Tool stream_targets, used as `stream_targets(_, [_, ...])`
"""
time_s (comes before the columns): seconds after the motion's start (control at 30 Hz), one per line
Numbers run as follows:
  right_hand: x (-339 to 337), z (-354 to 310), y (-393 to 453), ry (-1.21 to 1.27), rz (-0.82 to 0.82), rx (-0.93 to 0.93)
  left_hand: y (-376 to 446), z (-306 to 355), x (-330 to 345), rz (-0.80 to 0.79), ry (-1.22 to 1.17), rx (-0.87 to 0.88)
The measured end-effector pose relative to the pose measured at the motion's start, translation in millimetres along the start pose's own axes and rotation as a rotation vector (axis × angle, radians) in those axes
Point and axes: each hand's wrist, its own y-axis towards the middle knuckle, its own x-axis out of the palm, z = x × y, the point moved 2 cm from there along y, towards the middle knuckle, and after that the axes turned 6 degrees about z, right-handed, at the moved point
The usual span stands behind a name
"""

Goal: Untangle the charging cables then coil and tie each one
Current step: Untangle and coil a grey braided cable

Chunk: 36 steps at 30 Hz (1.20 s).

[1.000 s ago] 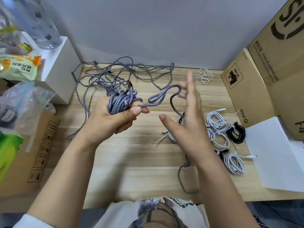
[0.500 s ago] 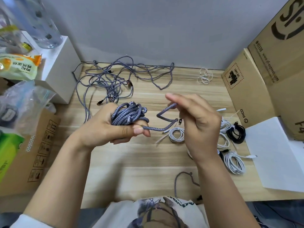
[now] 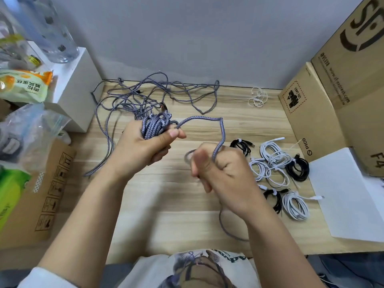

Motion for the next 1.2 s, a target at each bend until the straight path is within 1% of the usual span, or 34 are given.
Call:
stream_targets(0.07, [-8, 0, 1, 0.17, 0.112, 0.12, 1, -6, -5, -0.035, 0.031, -0.043])
stream_targets(0.13, [-20, 0, 4, 0.302, 0.275, 0.158, 1, -13, -12, -0.162, 0.049, -0.082])
stream_targets(0.17, [-27, -1, 6, 0.307, 0.354, 0.139, 0, -17, -14, -0.263, 0.054, -0.097])
stream_targets(0.23, [-37, -4, 9, 0.213, 0.479, 0.074, -3, -21, -14, -0.516, 0.04, -0.152])
stream_targets(0.3, [-39, -7, 12, 0.185, 0.542, 0.03, -5, -23, -10, -0.788, 0.007, -0.253])
stream_targets(0.37, [-39, -7, 14, 0.209, 0.558, 0.021, -8, -25, -5, -1.019, 0.021, -0.313])
stream_targets(0.4, [-39, -5, 15, 0.24, 0.557, 0.04, -9, -26, -4, -1.089, -0.008, -0.32])
stream_targets(0.43, [-38, -3, 16, 0.295, 0.551, 0.078, -9, -27, -4, -1.122, -0.079, -0.316])
stream_targets(0.47, [-38, 0, 17, 0.371, 0.538, 0.132, -8, -26, -2, -1.117, -0.183, -0.287])
stream_targets(0.5, [-37, 4, 18, 0.459, 0.516, 0.201, -7, -24, -1, -1.107, -0.299, -0.224])
stream_targets(0.57, [-30, 13, 20, 0.682, 0.421, 0.369, -6, -13, 6, -1.133, -0.569, -0.081])
stream_targets(0.6, [-25, 16, 19, 0.814, 0.351, 0.462, -5, -9, 10, -1.142, -0.737, -0.058])
stream_targets(0.63, [-22, 21, 18, 0.941, 0.277, 0.55, -2, -3, 13, -1.118, -0.926, -0.092])
stream_targets(0.67, [-19, 25, 17, 1.057, 0.197, 0.618, 1, 2, 12, -1.025, -1.097, -0.142])
stream_targets(0.73, [-19, 32, 14, 1.263, 0.006, 0.672, 9, 5, 7, -0.727, -1.326, -0.199])
stream_targets(0.77, [-20, 34, 13, 1.312, -0.076, 0.676, 12, 3, 6, -0.575, -1.391, -0.204])
stream_targets(0.8, [-19, 35, 11, 1.293, -0.122, 0.682, 15, 2, 6, -0.439, -1.419, -0.205])
stream_targets(0.83, [-18, 36, 10, 1.211, -0.133, 0.698, 18, 1, 4, -0.32, -1.414, -0.218])
stream_targets(0.9, [-13, 39, 6, 0.921, -0.118, 0.719, 25, -1, 2, -0.113, -1.345, -0.246])
stream_targets(0.97, [-7, 38, 2, 0.578, -0.12, 0.673, 29, -2, 3, 0.045, -1.263, -0.214])
stream_targets(1.0, [-4, 37, 1, 0.44, -0.136, 0.646, 31, -5, 6, 0.123, -1.179, -0.164])
stream_targets(1.07, [0, 29, -1, 0.227, -0.184, 0.594, 34, -14, 11, 0.255, -0.91, -0.074])
stream_targets(1.13, [2, 21, 0, 0.057, -0.212, 0.512, 34, -22, 17, 0.272, -0.63, 0.007])
stream_targets(1.2, [3, 17, 0, -0.124, -0.221, 0.405, 29, -26, 23, 0.224, -0.37, 0.049])
